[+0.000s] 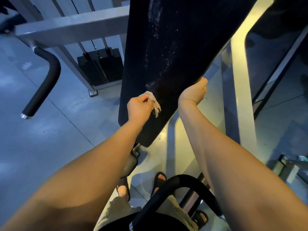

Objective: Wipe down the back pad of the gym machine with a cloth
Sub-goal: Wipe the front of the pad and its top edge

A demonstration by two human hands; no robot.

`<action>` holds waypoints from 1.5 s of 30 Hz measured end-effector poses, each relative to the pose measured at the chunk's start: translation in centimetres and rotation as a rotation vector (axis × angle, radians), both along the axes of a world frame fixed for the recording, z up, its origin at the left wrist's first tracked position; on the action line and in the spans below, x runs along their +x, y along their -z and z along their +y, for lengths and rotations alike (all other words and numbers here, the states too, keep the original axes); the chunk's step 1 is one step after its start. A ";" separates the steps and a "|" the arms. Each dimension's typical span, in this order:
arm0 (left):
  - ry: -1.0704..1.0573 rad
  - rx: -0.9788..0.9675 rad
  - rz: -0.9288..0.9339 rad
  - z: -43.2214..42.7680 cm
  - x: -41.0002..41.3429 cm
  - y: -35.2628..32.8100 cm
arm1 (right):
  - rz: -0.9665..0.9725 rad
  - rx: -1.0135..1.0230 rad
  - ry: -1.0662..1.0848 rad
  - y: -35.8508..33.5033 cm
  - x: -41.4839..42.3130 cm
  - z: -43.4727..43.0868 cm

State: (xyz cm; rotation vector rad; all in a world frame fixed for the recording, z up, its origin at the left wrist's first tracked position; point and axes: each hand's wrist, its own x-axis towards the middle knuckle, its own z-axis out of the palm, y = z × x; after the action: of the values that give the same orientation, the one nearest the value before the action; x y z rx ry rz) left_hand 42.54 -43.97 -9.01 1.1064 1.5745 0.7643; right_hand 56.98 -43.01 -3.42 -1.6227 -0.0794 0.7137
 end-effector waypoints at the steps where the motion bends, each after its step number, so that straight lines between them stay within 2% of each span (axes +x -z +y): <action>1: -0.056 0.029 0.006 0.8 -0.5 -0.5 | -0.052 -0.041 -0.049 -0.4 0.4 -0.5; 3: -0.164 0.078 0.023 2.1 -0.9 -1.3 | -0.205 -0.090 -0.097 -1.0 1.3 -1.8; 5: -0.155 0.095 0.053 2.8 -0.3 -1.7 | -0.479 -0.101 -0.167 -2.1 1.8 -4.0; 10: -0.090 0.089 0.075 3.4 -0.5 -2.1 | -1.610 0.047 -0.855 -4.5 2.7 -7.0; 12: -0.063 0.059 0.054 3.7 -1.2 -1.7 | -1.970 0.117 -1.009 -5.5 3.1 -5.7; 15: -0.050 0.071 0.038 3.9 -2.0 -1.1 | -2.296 0.181 -1.076 -7.0 3.9 -3.0; 17: -0.138 0.097 -0.001 4.0 -2.2 -0.9 | -2.438 0.212 -1.129 -7.5 5.3 -1.3; 20: -0.289 0.120 0.004 4.4 -2.4 -0.7 | -2.600 0.218 -1.186 -7.0 6.6 0.7; 23: -0.206 0.134 0.004 5.2 -1.7 -0.8 | -2.667 0.261 -1.048 -5.8 6.8 1.6; 27: -0.087 0.194 0.072 3.7 -0.3 -0.6 | -2.670 0.336 -0.958 -5.0 7.0 2.1; 31: 0.034 0.165 0.096 0.2 1.0 0.0 | -2.665 0.330 -0.941 -4.8 7.0 1.9; 35: -0.174 0.190 0.106 3.8 -0.1 -0.5 | -2.669 0.416 -0.911 -5.0 7.2 2.1; 37: -0.212 0.181 0.098 5.3 -0.3 -0.5 | -2.679 0.434 -0.884 -4.8 7.3 2.3; 42: -0.042 0.175 0.070 0.3 2.2 0.2 | -2.671 0.473 -0.859 -4.5 7.6 2.5; 45: -0.038 0.143 0.049 0.1 1.8 0.1 | -2.643 0.510 -0.830 -4.3 7.5 2.5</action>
State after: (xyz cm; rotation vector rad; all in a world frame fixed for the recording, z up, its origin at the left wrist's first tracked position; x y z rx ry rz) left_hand 44.31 -43.90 -9.07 1.2095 1.6054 0.8928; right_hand 64.45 -40.54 0.88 -0.8264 -2.5102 -1.2625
